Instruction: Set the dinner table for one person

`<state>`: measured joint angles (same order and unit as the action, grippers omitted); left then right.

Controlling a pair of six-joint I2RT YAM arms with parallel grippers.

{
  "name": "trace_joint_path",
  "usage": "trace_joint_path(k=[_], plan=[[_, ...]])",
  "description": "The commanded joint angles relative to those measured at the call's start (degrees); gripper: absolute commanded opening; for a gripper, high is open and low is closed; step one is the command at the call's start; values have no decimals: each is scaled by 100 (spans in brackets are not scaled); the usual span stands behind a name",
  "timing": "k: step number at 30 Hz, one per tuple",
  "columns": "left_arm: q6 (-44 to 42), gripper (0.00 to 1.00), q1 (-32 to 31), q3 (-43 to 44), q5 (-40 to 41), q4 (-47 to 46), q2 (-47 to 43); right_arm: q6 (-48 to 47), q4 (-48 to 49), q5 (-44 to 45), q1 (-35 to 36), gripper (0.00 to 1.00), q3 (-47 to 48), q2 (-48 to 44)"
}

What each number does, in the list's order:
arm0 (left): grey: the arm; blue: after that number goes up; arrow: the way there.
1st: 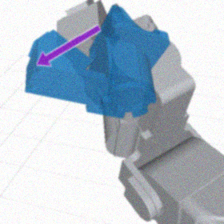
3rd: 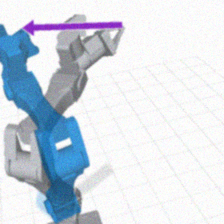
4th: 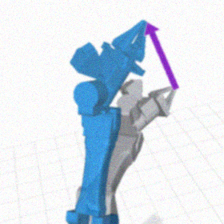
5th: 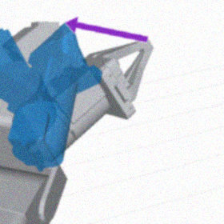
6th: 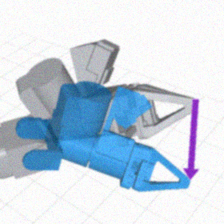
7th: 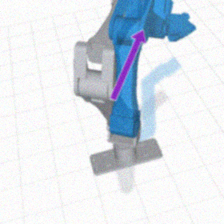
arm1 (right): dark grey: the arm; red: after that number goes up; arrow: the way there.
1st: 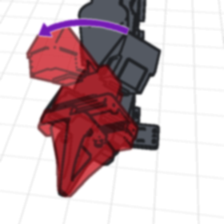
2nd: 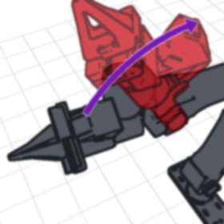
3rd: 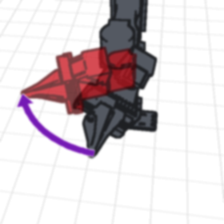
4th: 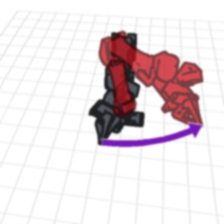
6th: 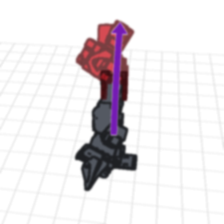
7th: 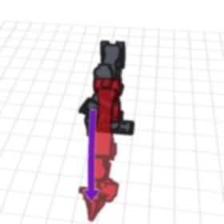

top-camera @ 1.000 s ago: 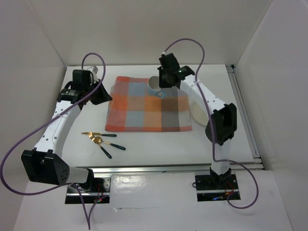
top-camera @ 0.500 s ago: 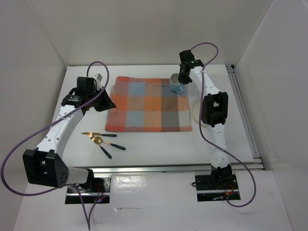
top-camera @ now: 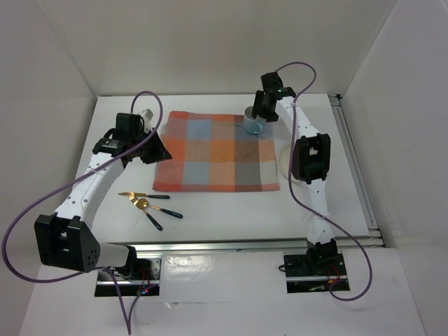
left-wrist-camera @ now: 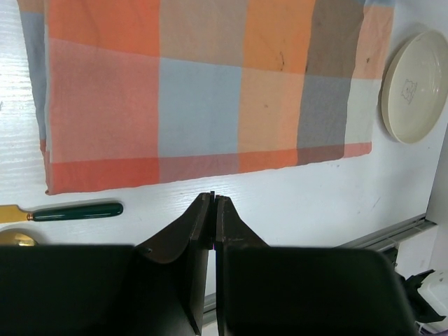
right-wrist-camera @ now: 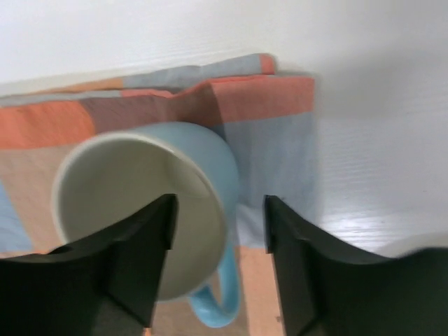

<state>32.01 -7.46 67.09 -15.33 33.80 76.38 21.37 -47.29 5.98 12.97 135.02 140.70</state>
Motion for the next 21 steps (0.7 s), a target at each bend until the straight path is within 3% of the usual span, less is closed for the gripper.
trace_joint_path(k=[1,5,9,12,14,15,17,21], plan=[[104,13,-27,76,-84,-146,17,8,369,-150,-32,68,305,-288],[104,14,-89,76,-84,-93,17,60,369,-88,-92,84,305,-727],[104,16,-141,129,-31,-40,70,341,781,-931,-444,89,-421,-1807],[52,17,-141,260,117,21,70,534,1414,-845,-725,89,-1958,-3160],[51,20,-141,313,171,74,70,719,1739,-844,-989,89,-3486,-3836],[-1,22,-141,400,241,135,122,720,1975,-783,-1077,93,-3979,-4475],[-63,24,-194,471,311,135,123,956,1873,-651,-1435,92,-5276,-4936],[-116,45,-246,577,312,75,324,1597,1688,-782,-2122,88,-7153,-5903]])
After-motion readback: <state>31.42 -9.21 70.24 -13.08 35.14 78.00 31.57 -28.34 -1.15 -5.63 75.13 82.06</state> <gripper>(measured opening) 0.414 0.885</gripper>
